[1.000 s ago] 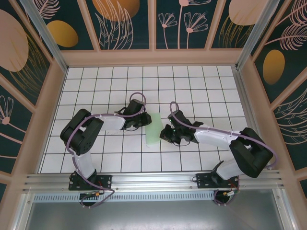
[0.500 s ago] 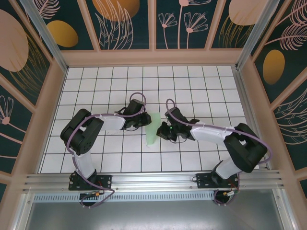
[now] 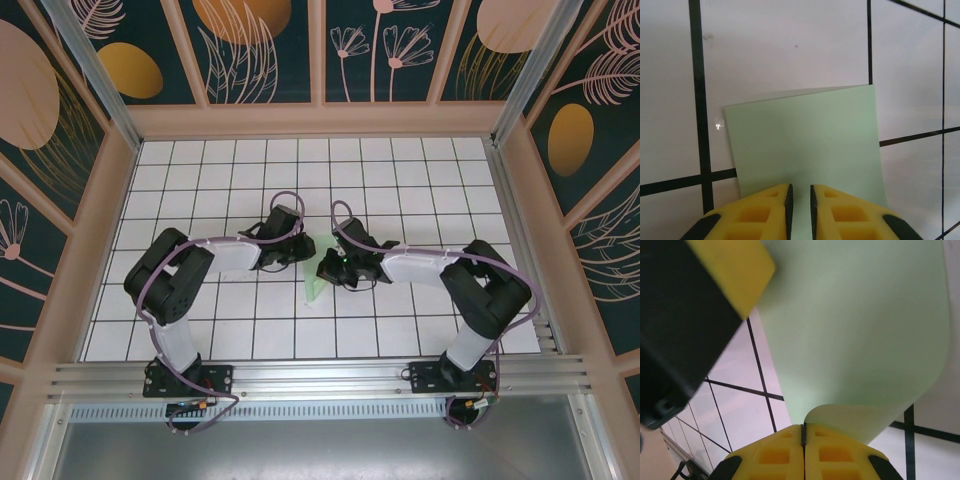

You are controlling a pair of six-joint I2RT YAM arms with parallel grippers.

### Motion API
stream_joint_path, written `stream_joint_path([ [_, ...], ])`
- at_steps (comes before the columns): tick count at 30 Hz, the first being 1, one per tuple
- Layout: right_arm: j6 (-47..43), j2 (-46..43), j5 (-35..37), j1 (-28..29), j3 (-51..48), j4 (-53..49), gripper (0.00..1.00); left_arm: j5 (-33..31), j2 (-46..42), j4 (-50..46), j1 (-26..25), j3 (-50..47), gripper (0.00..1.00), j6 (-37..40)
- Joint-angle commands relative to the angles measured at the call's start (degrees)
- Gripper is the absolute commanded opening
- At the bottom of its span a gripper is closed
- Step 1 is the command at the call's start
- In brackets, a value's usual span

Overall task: Fold a paper plane with a square sheet of paper (pick it up from the middle)
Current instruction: Third fold the triangle at the center of the table.

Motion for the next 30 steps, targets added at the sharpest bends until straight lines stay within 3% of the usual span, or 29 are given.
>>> stream_joint_path([
  [1, -0.8, 1.2, 1.3, -0.4, 1.8, 1.5, 0.06, -4.5, -2.7, -2.5, -0.3, 1.5, 0.22, 1.2],
  [4, -0.6, 1.4, 1.9, -0.6, 1.7, 2.0, 0.06, -6.6, -1.7, -4.3, -0.1, 2.2, 0.21, 1.4],
  [15, -0.1, 2.6, 1.4, -0.9, 1.7, 5.2, 0.06, -4.8, 3.0, -5.8, -0.2, 3.2, 0.15, 2.0],
  [30, -3.0, 5.4, -0.1, -0.9, 2.8, 7.3, 0.07, -5.0, 3.6, -6.6, -0.2, 3.2, 0.14, 2.6],
])
